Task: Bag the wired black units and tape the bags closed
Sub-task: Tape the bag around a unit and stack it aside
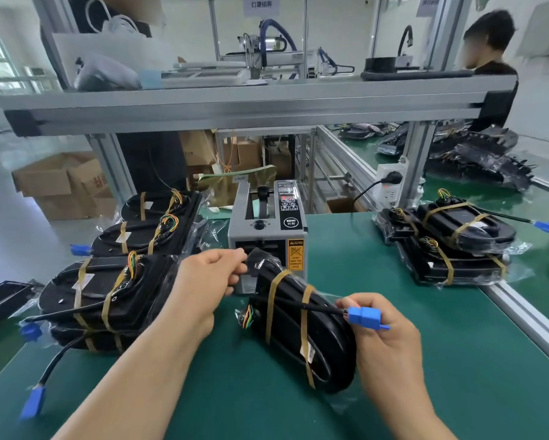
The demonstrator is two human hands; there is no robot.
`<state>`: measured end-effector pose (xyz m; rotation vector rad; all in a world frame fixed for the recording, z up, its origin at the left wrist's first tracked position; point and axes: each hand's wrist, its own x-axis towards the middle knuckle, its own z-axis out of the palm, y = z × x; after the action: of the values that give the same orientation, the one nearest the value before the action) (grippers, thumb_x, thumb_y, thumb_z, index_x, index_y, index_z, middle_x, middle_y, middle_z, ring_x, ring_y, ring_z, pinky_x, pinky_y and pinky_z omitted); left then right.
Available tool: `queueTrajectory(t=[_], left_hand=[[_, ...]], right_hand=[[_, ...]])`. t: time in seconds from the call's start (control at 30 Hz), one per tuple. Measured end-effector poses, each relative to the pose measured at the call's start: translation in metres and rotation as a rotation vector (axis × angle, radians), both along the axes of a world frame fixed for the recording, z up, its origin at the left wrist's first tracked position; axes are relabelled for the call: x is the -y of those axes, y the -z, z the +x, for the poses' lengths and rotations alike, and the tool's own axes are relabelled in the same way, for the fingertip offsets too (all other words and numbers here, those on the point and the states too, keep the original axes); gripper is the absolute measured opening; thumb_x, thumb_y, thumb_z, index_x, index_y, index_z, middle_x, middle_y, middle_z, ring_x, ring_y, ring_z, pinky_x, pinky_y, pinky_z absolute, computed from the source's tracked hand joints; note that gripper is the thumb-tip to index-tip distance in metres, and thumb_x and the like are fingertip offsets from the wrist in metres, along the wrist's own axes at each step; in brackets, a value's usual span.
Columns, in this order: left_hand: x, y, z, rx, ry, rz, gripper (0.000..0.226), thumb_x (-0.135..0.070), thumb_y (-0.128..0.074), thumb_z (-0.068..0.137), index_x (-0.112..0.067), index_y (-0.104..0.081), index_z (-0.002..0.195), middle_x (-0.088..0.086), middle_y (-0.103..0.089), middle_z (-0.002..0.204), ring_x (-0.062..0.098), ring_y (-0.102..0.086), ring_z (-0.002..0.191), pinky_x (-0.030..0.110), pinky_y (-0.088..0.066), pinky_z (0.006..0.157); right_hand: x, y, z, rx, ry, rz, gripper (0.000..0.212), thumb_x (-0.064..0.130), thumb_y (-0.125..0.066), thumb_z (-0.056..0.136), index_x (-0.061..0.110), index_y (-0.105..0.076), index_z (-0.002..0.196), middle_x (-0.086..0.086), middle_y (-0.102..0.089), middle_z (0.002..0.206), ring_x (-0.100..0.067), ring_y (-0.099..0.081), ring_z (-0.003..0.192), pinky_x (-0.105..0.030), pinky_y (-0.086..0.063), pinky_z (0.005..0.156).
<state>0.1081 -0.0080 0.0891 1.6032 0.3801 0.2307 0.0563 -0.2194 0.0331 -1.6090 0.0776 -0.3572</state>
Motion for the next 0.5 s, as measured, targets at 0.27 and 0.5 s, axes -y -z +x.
queueTrajectory(t=[0.27,0.5], left_hand=[[0.016,0.015,0.040,-0.297,-0.051,-0.405,0.011,-0.017,-0.065,0.091,-0.016,-0.065,0.080,-0.007,-0.052,0.050,0.005,-0.038,0.045,0.012,-0.029,0.032],[0.015,0.024,0.043,-0.284,-0.105,-0.379,0.017,-0.015,-0.067,0.089,-0.014,-0.060,0.074,-0.004,-0.047,0.056,0.007,-0.033,0.041,0.015,-0.026,0.032]], right_hand=[[0.008,0.001,-0.005,0.044,-0.074,-0.105,0.031,0.013,-0.055,0.098,0.034,-0.068,0.079,0.023,-0.073,0.096,0.003,-0.068,0.083,-0.007,-0.046,0.065],[0.029,-0.003,-0.004,0.056,-0.198,-0.187,0.031,0.012,-0.052,0.099,0.030,-0.067,0.079,0.008,-0.077,0.089,-0.010,-0.070,0.077,-0.014,-0.050,0.066]])
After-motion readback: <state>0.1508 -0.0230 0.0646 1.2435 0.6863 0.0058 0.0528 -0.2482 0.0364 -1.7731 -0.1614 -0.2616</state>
